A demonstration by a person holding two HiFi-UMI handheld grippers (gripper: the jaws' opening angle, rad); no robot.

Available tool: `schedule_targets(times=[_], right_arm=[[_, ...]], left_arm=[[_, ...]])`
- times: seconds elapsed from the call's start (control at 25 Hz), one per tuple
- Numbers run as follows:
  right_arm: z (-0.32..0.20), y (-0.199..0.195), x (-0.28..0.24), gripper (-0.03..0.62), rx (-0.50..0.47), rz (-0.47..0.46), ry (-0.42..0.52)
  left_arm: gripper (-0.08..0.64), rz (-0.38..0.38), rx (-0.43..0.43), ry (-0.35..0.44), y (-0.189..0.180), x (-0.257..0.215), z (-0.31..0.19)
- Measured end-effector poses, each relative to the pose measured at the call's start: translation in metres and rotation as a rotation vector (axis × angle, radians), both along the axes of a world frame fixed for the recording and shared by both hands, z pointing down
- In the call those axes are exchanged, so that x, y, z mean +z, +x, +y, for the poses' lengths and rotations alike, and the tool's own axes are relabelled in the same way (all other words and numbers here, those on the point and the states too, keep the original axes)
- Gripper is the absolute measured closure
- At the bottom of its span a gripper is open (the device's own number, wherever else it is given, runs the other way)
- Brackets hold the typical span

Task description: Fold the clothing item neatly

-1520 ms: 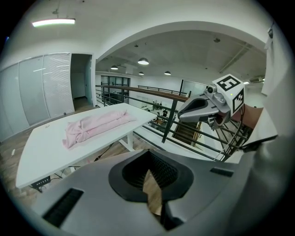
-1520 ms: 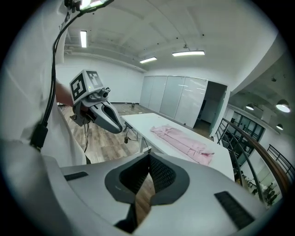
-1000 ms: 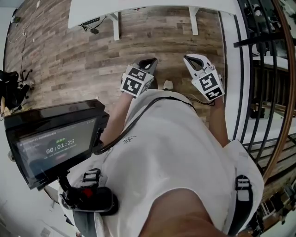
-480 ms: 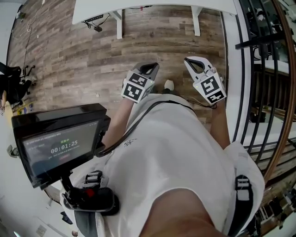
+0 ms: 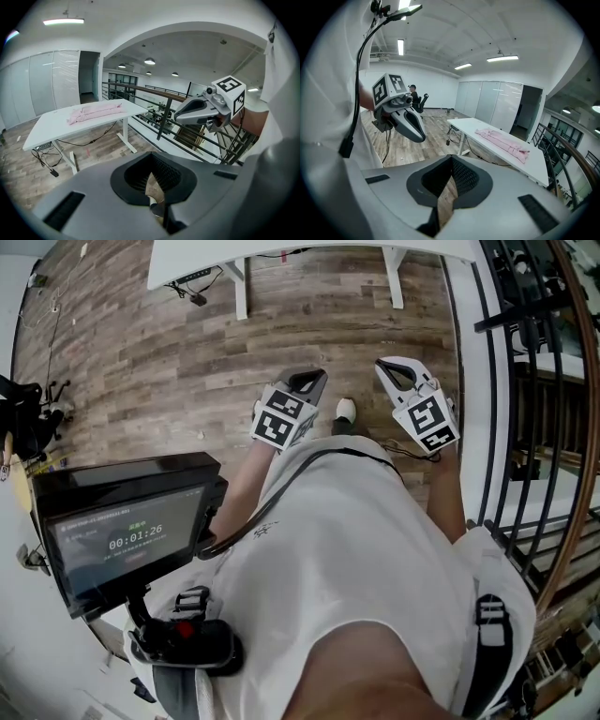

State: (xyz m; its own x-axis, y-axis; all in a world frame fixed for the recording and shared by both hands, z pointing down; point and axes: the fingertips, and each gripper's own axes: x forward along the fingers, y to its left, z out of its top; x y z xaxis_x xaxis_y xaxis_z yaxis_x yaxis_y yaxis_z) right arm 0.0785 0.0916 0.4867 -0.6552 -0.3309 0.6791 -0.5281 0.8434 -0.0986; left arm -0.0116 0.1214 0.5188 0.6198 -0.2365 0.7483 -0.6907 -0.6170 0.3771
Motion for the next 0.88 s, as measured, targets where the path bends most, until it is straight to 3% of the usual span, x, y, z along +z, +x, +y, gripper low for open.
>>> schedule_targets(times=[0.56, 0.88], right_arm=[[0.022, 0.008, 0.002, 0.589, 0.067, 0.009, -0.026], [0.034, 0.016, -0.016, 0.589, 0.191, -0.019, -0.026]], left_arm=[[0.558, 0.009, 0.052, -0.006, 0.006, -0.004, 0.009], [0.558, 0.036, 0.051, -0.016, 0.006, -0.008, 0.020]])
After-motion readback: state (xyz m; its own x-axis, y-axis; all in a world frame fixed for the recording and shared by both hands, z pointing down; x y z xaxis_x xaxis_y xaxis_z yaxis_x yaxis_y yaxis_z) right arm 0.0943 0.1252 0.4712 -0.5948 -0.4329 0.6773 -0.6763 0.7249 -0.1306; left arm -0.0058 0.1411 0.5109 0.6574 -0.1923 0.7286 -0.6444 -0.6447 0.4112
